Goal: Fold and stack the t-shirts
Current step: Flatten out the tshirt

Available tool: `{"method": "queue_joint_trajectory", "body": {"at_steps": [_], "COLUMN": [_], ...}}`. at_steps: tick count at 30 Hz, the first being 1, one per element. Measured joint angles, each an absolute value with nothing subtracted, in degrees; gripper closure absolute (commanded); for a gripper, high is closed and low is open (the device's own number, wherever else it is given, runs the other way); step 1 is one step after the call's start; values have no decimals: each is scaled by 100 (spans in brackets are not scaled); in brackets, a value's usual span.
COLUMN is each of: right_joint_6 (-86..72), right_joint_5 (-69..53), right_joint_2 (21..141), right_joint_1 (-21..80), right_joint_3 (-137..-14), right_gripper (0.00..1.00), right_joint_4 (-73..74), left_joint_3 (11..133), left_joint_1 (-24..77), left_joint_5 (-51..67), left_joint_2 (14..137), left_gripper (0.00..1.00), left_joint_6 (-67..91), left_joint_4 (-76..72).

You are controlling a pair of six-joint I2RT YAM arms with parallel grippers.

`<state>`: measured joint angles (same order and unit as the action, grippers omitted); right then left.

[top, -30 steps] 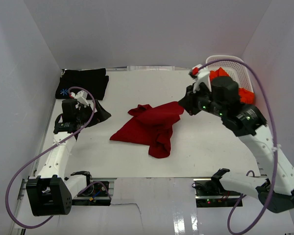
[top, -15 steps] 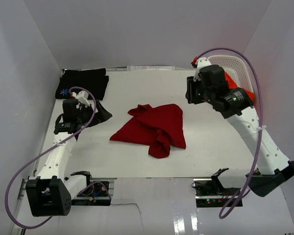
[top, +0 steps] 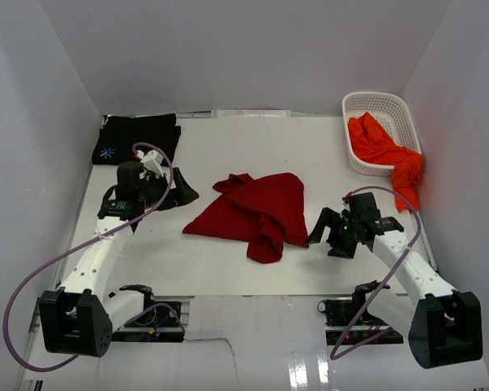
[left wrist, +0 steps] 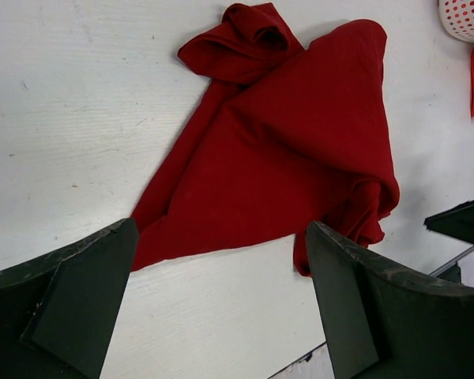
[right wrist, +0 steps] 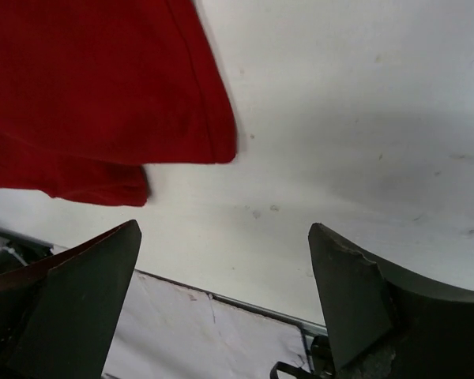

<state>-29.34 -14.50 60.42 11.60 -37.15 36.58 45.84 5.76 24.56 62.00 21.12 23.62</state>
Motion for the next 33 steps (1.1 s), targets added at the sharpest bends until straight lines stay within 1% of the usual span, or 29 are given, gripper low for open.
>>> {"method": "queue_joint_trajectory", "body": {"at_steps": [2,3,7,17,25,26,27,28,29,31,32,33], "right_joint_6": [-3205,-3308,-3636,-4077,-4506,-4539,-4556,-4582,-4602,-4578,-4554,-4560], "right_joint_5": [-1747,-1861,-2235,-2246,-2528,-2536,-2543,-2539,-2541,-2480,-2453,-2436], "right_joint_2": [5710,5623,5566,5701,6359,6416,6464,6517,6573,6705,6777,6845], "right_joint_1": [1160,1168,1168,1168,1164,1164,1164,1164,1164,1166,1164,1164], "right_joint_3": [-3057,-2880,-2436,-2029,-1881,-1881,-1881,-1881,-1881,-1879,-1874,-1861], "right_gripper": [12,14,19,29,35,38,39,42,59,82,92,92], "right_joint_4": [3400,3301,2659,1549,403,318,242,178,113,-3,-30,-47], "left_joint_3": [4584,4584,4584,4584,4587,4587,4584,4584,4584,4584,4584,4584], "left_joint_1": [578,580,587,587,600,602,602,602,602,602,602,602], "left_joint_5": [2447,2443,2425,2335,2300,2296,2294,2292,2290,2290,2287,2287], "left_joint_2": [6200,6198,6198,6200,6211,6211,6213,6213,6215,6224,6228,6235], "left_gripper": [2,2,2,2,2,2,2,2,2,2,2,2], "left_joint_6": [2099,2097,2097,2080,2073,2069,2060,2058,2053,2051,2049,2045], "left_joint_4": [2362,2362,2362,2362,2362,2362,2362,2359,2359,2362,2362,2359]}}
